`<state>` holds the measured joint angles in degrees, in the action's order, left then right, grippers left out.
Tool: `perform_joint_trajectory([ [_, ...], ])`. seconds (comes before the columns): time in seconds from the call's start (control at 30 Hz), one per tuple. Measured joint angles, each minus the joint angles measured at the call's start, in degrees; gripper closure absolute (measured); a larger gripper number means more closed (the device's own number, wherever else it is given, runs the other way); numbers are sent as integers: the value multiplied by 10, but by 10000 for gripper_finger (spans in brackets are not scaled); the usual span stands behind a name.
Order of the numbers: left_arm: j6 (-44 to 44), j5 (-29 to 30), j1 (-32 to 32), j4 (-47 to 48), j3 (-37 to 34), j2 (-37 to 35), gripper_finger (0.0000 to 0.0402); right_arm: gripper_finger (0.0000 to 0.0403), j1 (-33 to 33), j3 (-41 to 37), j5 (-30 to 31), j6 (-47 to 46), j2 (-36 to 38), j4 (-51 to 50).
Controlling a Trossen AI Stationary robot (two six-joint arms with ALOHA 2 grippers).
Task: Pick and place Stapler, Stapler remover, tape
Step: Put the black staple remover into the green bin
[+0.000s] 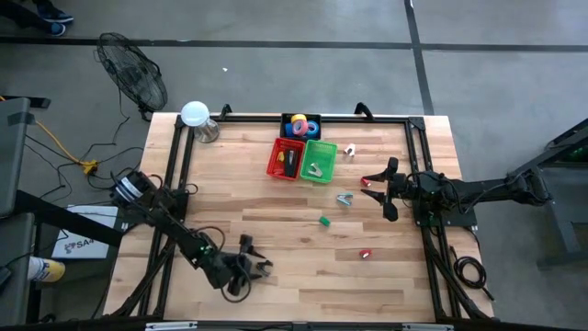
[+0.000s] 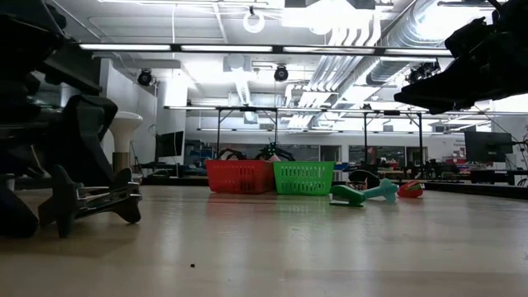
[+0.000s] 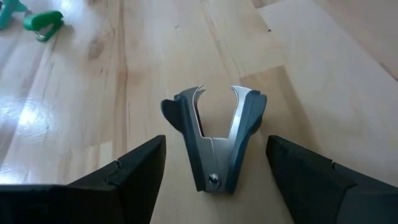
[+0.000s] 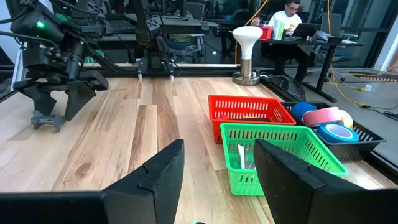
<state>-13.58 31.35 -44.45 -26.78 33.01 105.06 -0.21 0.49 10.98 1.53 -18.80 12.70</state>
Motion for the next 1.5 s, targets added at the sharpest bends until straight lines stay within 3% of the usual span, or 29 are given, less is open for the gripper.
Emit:
perform_joint_trajectory([
  [0.4,-4,-54,32,-4,8,0,141,217,0,0,0,0,0,0],
  [0.57,-4,-59,32,2,16,1,192,217,0,0,0,0,0,0],
  [0.87,-19,-71,51,-5,22,1,319,217,0,0,0,0,0,0],
  [1.13,21,-62,142,39,81,2,324,217,0,0,0,0,0,0],
  [1.5,194,49,309,179,237,3,323,217,0,0,0,0,0,0],
])
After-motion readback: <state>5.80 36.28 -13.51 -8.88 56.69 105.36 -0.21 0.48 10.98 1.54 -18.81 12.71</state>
